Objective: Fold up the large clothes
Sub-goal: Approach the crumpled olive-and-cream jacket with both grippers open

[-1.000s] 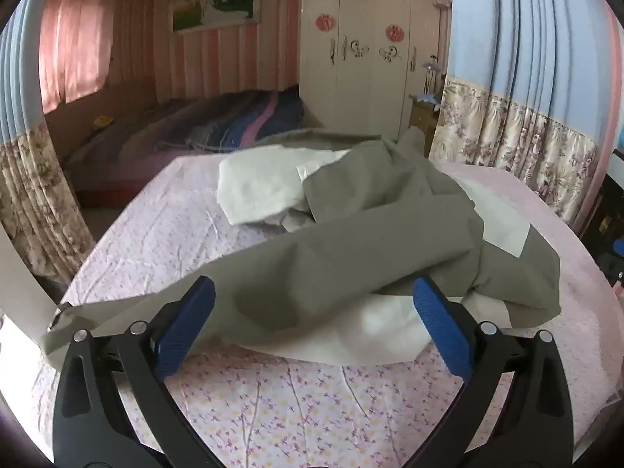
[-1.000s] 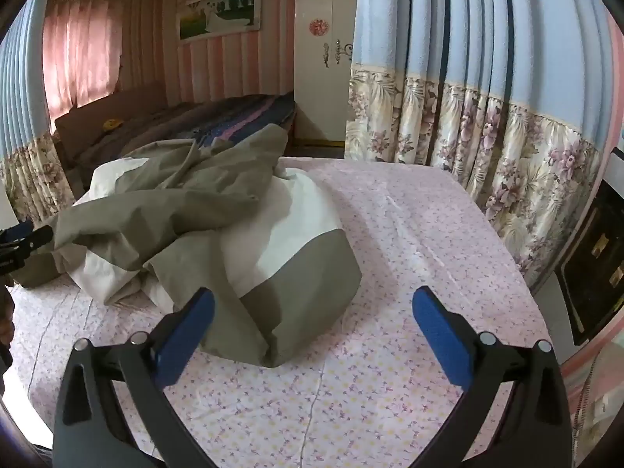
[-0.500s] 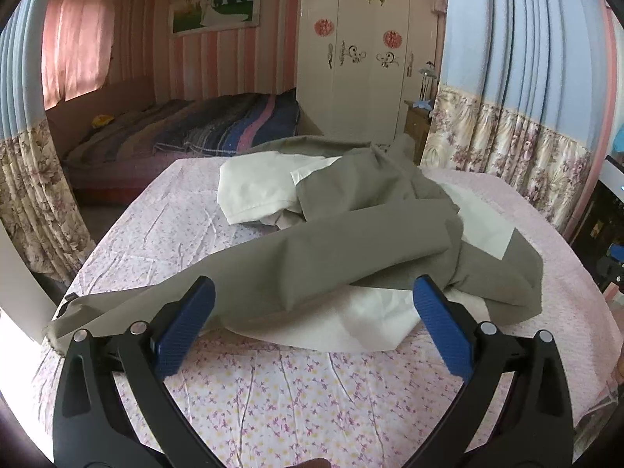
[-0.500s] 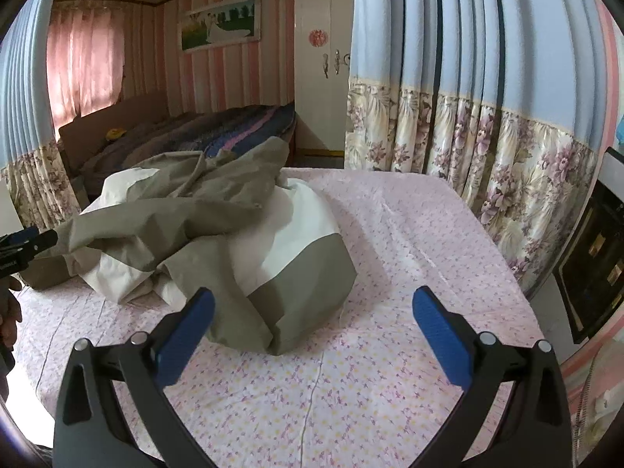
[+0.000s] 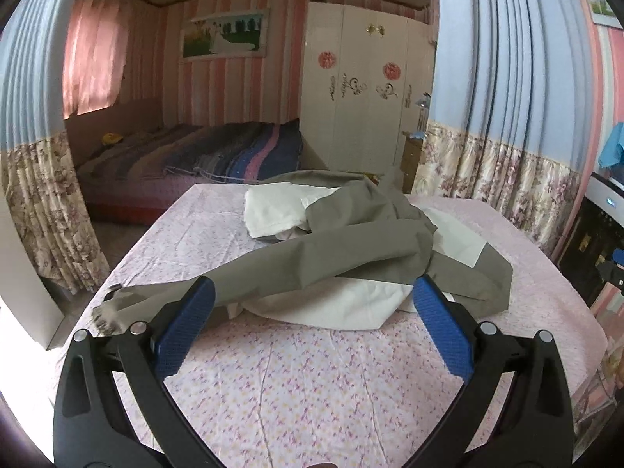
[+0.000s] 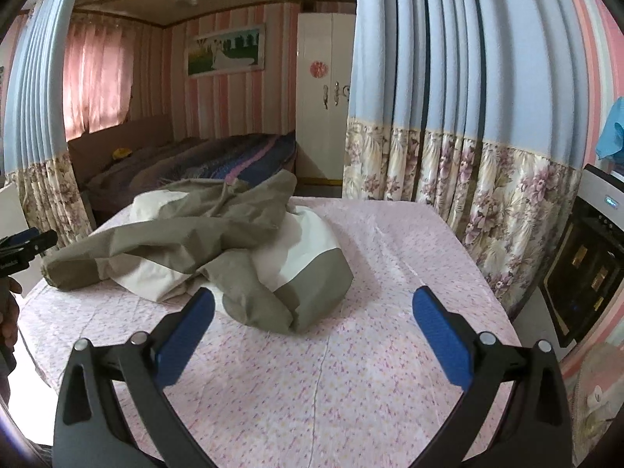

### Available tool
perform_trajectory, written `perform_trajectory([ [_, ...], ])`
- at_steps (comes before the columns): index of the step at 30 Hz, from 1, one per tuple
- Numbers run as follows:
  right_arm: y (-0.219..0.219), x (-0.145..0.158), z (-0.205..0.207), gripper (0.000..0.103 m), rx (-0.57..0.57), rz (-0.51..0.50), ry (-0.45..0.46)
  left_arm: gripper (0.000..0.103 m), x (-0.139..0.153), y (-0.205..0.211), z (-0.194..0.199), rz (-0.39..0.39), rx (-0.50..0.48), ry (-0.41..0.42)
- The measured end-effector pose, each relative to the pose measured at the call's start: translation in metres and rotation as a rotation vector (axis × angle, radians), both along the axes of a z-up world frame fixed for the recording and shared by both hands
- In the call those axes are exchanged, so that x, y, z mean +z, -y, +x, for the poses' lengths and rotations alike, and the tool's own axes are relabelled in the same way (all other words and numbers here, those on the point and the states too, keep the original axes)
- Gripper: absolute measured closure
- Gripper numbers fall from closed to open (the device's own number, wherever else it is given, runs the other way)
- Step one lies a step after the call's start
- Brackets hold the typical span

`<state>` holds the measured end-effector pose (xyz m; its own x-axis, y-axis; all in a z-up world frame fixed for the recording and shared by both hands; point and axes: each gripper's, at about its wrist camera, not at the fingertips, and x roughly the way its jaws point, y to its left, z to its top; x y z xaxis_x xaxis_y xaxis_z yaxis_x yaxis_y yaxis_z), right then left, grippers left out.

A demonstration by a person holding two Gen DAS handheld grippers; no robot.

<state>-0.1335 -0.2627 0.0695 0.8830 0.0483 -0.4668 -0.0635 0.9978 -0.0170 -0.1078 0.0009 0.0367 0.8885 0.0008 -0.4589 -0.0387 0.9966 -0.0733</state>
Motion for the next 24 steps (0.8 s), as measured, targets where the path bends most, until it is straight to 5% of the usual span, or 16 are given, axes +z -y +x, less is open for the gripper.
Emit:
perform_trajectory([
  [10, 0.012, 0.003, -0.026, 0.002, -0.016, 0.033, 0.031, 0.003, 0.007, 0.004, -0.030, 0.106, -0.027, 0.091],
  [14, 0.014, 0.001, -0.018, 0.002, -0.019, 0.025, 0.030, 0.003, 0.006, 0.001, -0.019, 0.056, -0.043, 0.056],
  [24, 0.018, -0.017, 0.034, 0.002, -0.023, 0.010, 0.002, 0.003, -0.002, -0.008, 0.034, 0.113, 0.009, 0.029],
])
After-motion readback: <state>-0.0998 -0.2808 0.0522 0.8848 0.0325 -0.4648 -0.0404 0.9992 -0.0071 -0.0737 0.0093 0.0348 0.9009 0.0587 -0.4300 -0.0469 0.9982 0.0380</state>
